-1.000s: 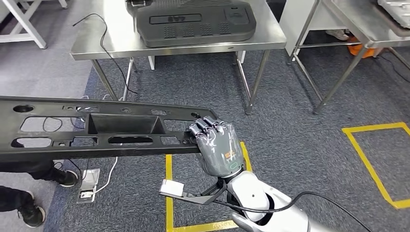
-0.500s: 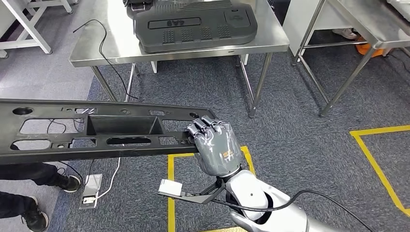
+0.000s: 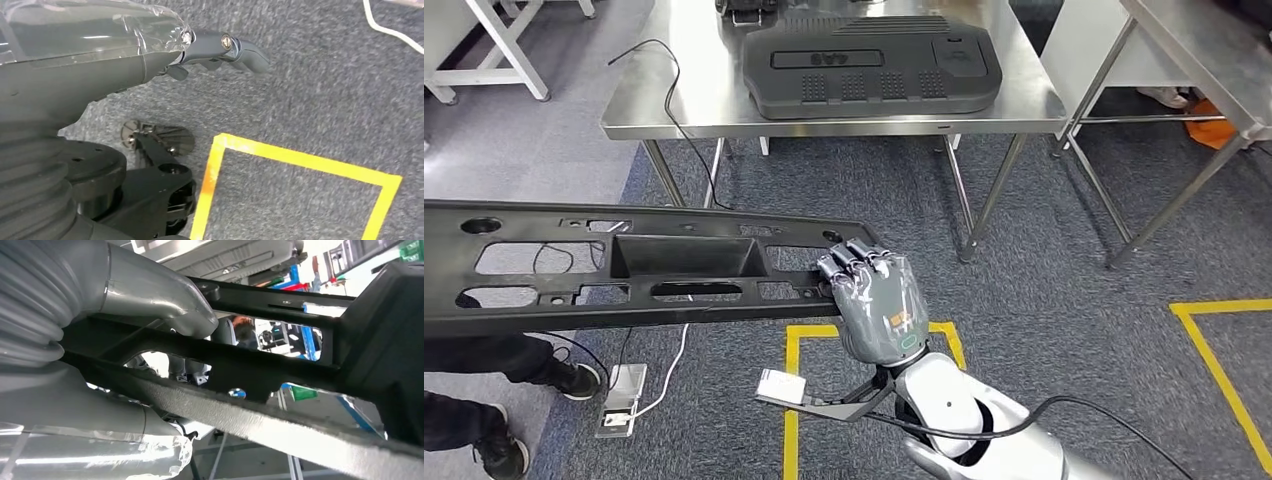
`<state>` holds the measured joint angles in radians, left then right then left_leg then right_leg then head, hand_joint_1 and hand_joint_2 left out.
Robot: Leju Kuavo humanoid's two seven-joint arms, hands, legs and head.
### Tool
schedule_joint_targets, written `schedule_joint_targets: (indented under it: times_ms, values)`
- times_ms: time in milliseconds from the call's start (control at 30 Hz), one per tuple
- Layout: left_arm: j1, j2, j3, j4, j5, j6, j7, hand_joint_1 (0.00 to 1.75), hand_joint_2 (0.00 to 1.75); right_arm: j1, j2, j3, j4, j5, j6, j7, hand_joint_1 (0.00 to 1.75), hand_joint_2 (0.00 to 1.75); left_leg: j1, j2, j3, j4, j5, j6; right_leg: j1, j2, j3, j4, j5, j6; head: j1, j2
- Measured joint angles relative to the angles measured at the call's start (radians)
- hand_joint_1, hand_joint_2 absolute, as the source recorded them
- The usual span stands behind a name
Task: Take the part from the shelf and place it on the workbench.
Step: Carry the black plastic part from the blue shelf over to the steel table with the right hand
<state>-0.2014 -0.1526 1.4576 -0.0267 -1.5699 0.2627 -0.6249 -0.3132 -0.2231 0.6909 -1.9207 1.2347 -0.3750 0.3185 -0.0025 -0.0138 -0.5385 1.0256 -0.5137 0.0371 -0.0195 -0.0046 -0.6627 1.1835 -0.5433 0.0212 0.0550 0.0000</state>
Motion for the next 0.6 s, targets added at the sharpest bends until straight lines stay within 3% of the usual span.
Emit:
schedule_joint_targets:
  times_ms: [33,100,233,300,367,400,433,467,533,600]
  values:
    - [0.0,0.0,0.0,0.0,0.0,0.0,0.0,0.0,1.75,0.0,0.0,0.0,0.0,0.0,0.0,0.0,1.75,1.75,-0.001,-0.001,0.011,0.002,-0.009,-0.003,0.004,0.0,0.012,-0.058,0.039,-0.006,-0.001,0.0]
    - [-0.001,0.0,0.0,0.0,0.0,0.0,0.0,0.0,1.75,0.0,0.0,0.0,0.001,-0.001,0.001,0.0,1.75,1.75,-0.002,-0.002,0.02,0.003,-0.022,-0.014,0.01,0.001,0.023,-0.121,0.073,-0.016,0.0,0.0]
    - [-0.002,0.001,0.0,0.0,0.0,0.002,0.001,0.0,1.75,-0.001,-0.002,0.0,0.002,-0.003,0.002,-0.003,1.75,1.75,-0.003,0.0,0.021,0.04,-0.034,-0.038,0.005,-0.001,0.041,-0.133,0.074,-0.036,-0.002,0.0]
    - [-0.004,0.001,0.0,0.0,0.0,0.003,0.001,0.0,1.75,-0.002,-0.001,0.0,0.002,-0.004,0.002,-0.004,1.75,1.75,0.002,0.003,-0.021,0.127,-0.068,-0.05,0.002,-0.003,0.054,-0.138,0.069,-0.043,-0.007,0.0]
    - [-0.004,0.001,0.0,0.0,0.0,0.005,0.001,0.0,1.75,-0.002,-0.001,0.001,0.003,-0.005,0.002,-0.005,1.75,1.75,0.009,0.004,-0.096,0.241,-0.115,-0.063,0.002,-0.003,0.061,-0.139,0.06,-0.047,-0.011,0.0]
    - [-0.002,0.001,0.0,0.0,0.0,0.006,0.001,0.0,1.75,-0.002,-0.001,0.001,0.003,-0.005,0.002,-0.005,1.75,1.75,0.012,0.005,-0.124,0.272,-0.123,-0.067,0.001,-0.003,0.065,-0.139,0.055,-0.048,-0.011,0.0]
    - [-0.001,0.001,0.0,0.0,0.0,0.007,0.001,0.0,1.75,-0.001,-0.001,0.001,0.003,-0.005,0.002,-0.005,1.75,1.75,0.014,0.005,-0.136,0.269,-0.109,-0.07,0.001,-0.002,0.071,-0.139,0.051,-0.047,-0.011,0.0]
    - [-0.001,0.001,0.0,0.0,0.0,0.007,0.001,0.0,1.75,-0.001,-0.001,0.001,0.003,-0.005,0.002,-0.005,1.75,1.75,0.016,0.005,-0.129,0.231,-0.075,-0.072,0.0,-0.002,0.078,-0.139,0.046,-0.045,-0.011,0.0]
    - [-0.001,0.001,0.0,0.0,0.0,0.007,0.001,0.0,1.75,-0.001,-0.001,0.002,0.003,-0.005,0.002,-0.005,1.75,1.75,0.017,0.007,-0.09,0.102,0.007,-0.068,-0.002,-0.002,0.095,-0.139,0.035,-0.038,-0.011,0.0]
    - [-0.002,0.001,0.0,0.0,0.0,0.007,0.001,0.0,1.75,-0.002,-0.001,0.002,0.004,-0.006,0.002,-0.005,1.75,1.75,0.01,0.01,-0.071,0.026,0.025,-0.058,-0.003,-0.003,0.102,-0.139,0.027,-0.028,-0.014,0.0]
